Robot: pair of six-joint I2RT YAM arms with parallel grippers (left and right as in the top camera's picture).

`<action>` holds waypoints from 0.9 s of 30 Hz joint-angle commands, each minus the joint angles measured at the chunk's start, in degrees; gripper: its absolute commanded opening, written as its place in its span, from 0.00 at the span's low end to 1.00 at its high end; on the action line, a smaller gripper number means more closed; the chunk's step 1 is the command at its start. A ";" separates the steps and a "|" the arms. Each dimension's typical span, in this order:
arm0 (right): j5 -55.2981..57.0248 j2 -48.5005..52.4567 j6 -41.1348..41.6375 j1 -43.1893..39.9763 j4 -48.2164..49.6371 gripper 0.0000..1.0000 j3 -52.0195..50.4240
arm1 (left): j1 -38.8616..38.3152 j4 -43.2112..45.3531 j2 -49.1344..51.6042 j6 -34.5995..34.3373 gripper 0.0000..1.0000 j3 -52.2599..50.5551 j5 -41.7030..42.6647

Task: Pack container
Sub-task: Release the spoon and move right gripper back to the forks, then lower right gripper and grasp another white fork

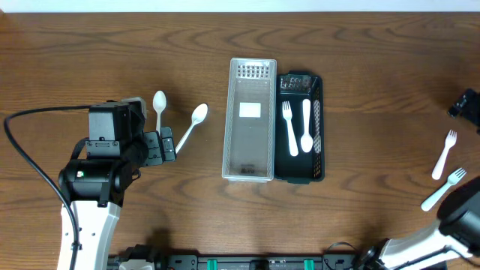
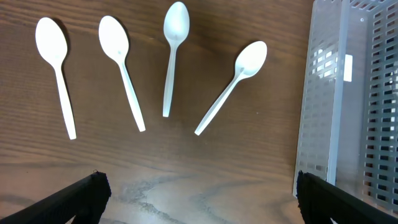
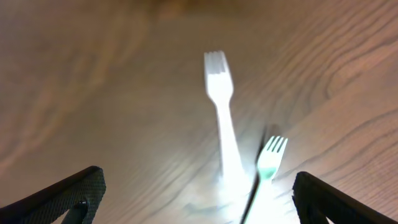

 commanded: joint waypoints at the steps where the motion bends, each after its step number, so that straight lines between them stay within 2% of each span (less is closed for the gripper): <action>1: -0.44 4.68 -3.91 -2.95 0.70 0.99 0.11 | -0.11 -0.02 0.11 0.96 0.98 0.76 -0.68; 12: -0.46 15.21 -3.89 -3.61 5.49 0.99 0.09 | -0.11 -0.02 0.11 0.96 0.98 0.76 -0.68; 27: -2.45 22.23 -5.60 -3.10 9.55 0.98 0.07 | -0.11 -0.02 0.11 0.96 0.98 0.76 -0.68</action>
